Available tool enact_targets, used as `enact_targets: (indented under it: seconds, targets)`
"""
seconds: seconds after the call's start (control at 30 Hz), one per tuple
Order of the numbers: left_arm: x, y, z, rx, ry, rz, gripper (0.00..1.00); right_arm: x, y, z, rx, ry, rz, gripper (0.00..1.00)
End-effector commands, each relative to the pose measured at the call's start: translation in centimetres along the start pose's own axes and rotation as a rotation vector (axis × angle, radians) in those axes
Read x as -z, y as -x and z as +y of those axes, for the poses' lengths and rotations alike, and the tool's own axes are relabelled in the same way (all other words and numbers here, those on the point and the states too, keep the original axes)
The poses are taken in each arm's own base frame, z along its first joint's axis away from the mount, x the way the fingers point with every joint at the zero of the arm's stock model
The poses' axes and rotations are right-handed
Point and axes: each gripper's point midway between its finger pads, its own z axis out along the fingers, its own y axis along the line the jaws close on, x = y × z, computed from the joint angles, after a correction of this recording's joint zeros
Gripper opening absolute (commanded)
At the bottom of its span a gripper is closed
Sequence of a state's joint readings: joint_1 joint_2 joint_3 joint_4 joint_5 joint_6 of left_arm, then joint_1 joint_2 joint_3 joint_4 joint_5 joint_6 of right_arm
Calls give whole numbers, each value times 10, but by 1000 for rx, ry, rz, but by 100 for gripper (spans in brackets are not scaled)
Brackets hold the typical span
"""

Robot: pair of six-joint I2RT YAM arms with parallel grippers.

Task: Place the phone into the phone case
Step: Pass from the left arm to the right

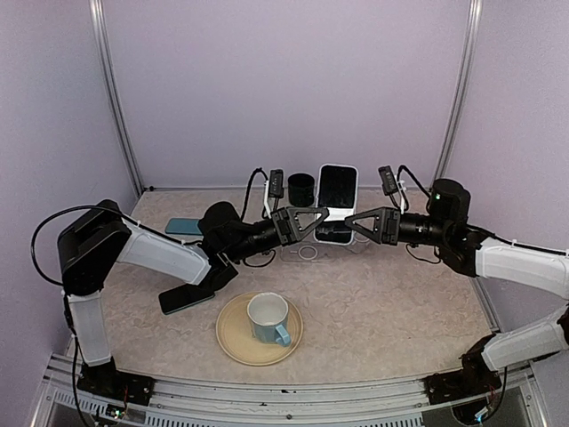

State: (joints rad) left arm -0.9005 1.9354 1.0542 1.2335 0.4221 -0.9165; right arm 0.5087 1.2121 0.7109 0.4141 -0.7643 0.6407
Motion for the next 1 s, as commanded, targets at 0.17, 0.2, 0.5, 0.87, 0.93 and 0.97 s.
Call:
enact_targets:
  seconds: [0.17,0.2,0.5,0.87,0.93,0.97]
  targets:
    - [-3,10,-11,-21,-53,-69,0,-8,14,10,45,48,-4,11]
    - [-3,10,-11,-20,-51,-70,0,-8,14,10,45,50,-1,7]
    - [-1,3,3,-22,5,-51,53,-16,8,3,11,44,57,0]
    - [30,11,19,-62,113,-40,99,2,11,-27,-41,-66,111,0]
    - [38,14,18,-74,134,-38,99,11,12,-40,-76,-96,117,0]
    - [43,12,20,-81,151,-33,99,16,13,-46,-91,-103,118,0]
